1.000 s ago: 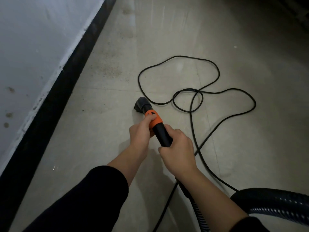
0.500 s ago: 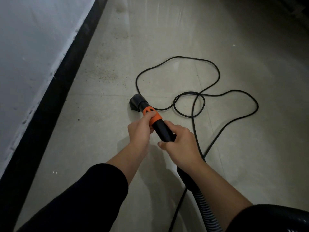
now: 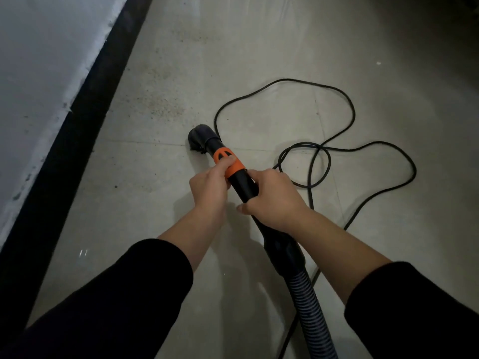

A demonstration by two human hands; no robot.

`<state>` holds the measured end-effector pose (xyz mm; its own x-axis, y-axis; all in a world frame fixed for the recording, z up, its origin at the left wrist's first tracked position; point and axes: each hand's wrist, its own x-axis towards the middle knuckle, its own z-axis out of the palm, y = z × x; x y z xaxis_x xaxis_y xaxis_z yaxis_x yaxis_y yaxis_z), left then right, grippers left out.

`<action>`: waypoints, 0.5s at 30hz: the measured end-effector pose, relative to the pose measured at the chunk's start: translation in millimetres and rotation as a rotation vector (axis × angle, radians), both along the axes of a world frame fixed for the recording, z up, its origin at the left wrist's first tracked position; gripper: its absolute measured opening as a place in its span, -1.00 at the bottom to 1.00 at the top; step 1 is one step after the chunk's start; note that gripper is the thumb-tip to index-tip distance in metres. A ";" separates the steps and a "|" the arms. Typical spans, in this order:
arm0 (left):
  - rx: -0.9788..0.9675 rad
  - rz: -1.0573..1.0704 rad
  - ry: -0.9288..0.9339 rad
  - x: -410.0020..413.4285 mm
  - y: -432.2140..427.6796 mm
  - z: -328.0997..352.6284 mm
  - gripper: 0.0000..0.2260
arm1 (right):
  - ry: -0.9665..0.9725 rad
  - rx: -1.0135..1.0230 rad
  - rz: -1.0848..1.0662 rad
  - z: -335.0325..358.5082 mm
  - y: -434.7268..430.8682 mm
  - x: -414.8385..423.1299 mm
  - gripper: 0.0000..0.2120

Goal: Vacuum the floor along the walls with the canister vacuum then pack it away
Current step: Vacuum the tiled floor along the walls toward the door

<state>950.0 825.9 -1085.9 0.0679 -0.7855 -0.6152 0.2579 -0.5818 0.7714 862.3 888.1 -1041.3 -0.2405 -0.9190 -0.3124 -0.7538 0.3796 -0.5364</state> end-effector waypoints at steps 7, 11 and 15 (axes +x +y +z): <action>-0.043 -0.019 -0.011 0.5 0.7 -9.9 -0.84 | 0.023 0.040 0.028 -8.7 -5.2 -3.9 -0.83; -0.069 0.002 0.012 1.1 10.3 -18.1 -0.83 | 0.015 0.026 0.021 -9.6 1.8 -2.6 -0.85; -0.055 -0.005 -0.010 20.7 23.0 -14.4 -0.77 | -0.008 0.027 0.014 -1.0 17.2 13.1 -0.88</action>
<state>970.7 848.9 -1100.2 0.0696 -0.8183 -0.5705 0.2471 -0.5400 0.8046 875.5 905.3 -1042.3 -0.2254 -0.9134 -0.3389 -0.7550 0.3836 -0.5319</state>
